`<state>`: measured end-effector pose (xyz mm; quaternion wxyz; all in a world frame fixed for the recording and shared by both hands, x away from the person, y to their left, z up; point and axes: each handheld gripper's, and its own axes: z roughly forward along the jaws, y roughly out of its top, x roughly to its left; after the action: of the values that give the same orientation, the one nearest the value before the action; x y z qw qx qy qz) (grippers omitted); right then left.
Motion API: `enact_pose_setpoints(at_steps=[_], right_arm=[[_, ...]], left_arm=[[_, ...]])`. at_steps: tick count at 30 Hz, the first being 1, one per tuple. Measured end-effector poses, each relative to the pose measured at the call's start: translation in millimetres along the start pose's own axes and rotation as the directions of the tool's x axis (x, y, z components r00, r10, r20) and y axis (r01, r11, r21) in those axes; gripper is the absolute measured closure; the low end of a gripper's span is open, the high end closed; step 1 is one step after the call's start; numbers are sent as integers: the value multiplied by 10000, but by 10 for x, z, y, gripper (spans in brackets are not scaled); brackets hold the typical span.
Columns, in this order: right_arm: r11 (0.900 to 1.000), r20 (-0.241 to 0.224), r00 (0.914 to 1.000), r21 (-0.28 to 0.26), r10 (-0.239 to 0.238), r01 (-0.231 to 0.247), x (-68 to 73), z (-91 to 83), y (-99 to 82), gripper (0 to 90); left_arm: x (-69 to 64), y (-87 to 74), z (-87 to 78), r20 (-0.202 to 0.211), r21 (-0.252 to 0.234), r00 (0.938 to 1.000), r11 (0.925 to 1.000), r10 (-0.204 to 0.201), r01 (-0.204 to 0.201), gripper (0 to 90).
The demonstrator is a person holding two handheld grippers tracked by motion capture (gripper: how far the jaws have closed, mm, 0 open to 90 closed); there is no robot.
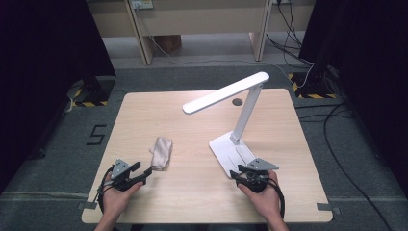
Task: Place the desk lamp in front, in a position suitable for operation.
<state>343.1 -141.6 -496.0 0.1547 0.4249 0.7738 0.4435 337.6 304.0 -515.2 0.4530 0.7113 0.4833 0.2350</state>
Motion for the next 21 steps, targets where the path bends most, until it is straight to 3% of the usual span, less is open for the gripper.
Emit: enact_pose_setpoints(at_steps=[5,8,11,13,17,21], right_arm=[[9994,360,9989,-144,310,-305,-80,-39,20,556],[9975,832,9942,-204,685,-670,-227,-90,43,539],[9952,1015,9900,-115,980,-973,-327,-105,50,527],[9898,1336,9808,-95,1420,-1420,-491,-137,70,514],[9861,1686,9727,194,1594,-1649,-648,-122,90,506],[9798,1722,9675,433,1854,-1955,-775,-55,126,505]], left_arm=[[-39,43,-28,44,-215,9999,9997,109,-108,408],[-73,103,-56,7,-471,9999,9988,153,-152,416],[-109,129,-57,154,-544,9997,9984,177,-169,429],[-170,156,-49,447,-551,9985,9981,317,-292,446],[-356,225,-17,1035,-611,9929,9968,585,-523,487],[-569,296,54,1844,-479,9804,9969,697,-619,553]])
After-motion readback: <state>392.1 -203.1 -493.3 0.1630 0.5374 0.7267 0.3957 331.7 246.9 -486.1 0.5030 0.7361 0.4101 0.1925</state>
